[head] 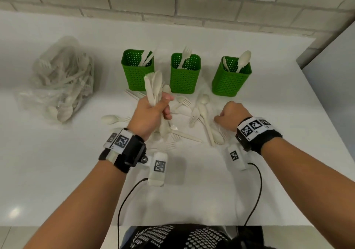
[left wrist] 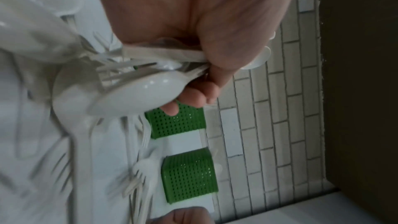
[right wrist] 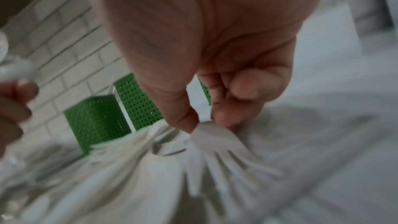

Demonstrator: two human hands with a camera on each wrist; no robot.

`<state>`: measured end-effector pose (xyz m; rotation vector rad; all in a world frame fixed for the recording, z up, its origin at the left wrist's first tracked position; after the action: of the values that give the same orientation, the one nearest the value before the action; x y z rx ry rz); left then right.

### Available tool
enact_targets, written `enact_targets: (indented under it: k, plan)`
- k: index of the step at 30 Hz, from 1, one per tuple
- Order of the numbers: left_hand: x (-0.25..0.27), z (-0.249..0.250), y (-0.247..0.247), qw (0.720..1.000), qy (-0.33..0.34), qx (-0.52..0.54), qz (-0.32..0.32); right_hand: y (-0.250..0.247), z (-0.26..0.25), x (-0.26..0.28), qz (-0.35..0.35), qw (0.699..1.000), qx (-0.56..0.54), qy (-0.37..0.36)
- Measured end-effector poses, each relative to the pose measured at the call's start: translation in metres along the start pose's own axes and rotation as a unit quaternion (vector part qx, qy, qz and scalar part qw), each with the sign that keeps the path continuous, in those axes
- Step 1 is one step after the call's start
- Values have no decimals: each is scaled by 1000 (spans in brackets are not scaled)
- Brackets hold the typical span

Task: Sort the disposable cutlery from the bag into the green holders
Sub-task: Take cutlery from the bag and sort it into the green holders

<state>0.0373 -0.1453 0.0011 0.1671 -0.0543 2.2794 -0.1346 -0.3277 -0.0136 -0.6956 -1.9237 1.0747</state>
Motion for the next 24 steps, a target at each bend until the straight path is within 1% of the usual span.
enact_targets:
  k: [2,4,6,8,10,13,15,16,18,24]
  plan:
    - [2,-6,10,999,-20,-1,-24,1,4,3,-8,997,-70,17]
    - [6,-11,19,998,-42,0,-37,-6,11,8,3,990,-139,22]
    - [8,-14,26,998,-55,-5,-35,-14,16,15,29,985,-170,2]
    - [7,-16,29,997,-69,-5,-23,-18,11,20,53,986,-153,-26]
    - [4,-18,29,996,-85,-9,-9,-12,-2,22,31,993,-109,-35]
    - [1,-21,27,995,-98,-4,11,8,-30,28,-25,999,27,-24]
    - [1,-23,23,995,-98,10,15,20,-48,31,-24,993,113,-33]
    - [2,-24,21,995,-97,15,15,24,-54,31,-15,990,131,-44]
    - [4,-26,17,995,-99,20,16,29,-60,28,-3,991,119,-59]
    - [8,-27,2,995,-90,35,20,26,-49,30,-62,992,69,-83]
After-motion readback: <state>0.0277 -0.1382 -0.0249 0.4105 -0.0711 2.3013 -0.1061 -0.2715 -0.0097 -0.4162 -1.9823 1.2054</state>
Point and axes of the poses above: each hand's wrist, its own x-axis away from the middle knuckle, its own y-axis out of the palm, z = x × y, the point moved 5 cm from there along -x, towards the middle knuckle, and after that the axes turned 6 degrees about -x, right-handed, at the moved point
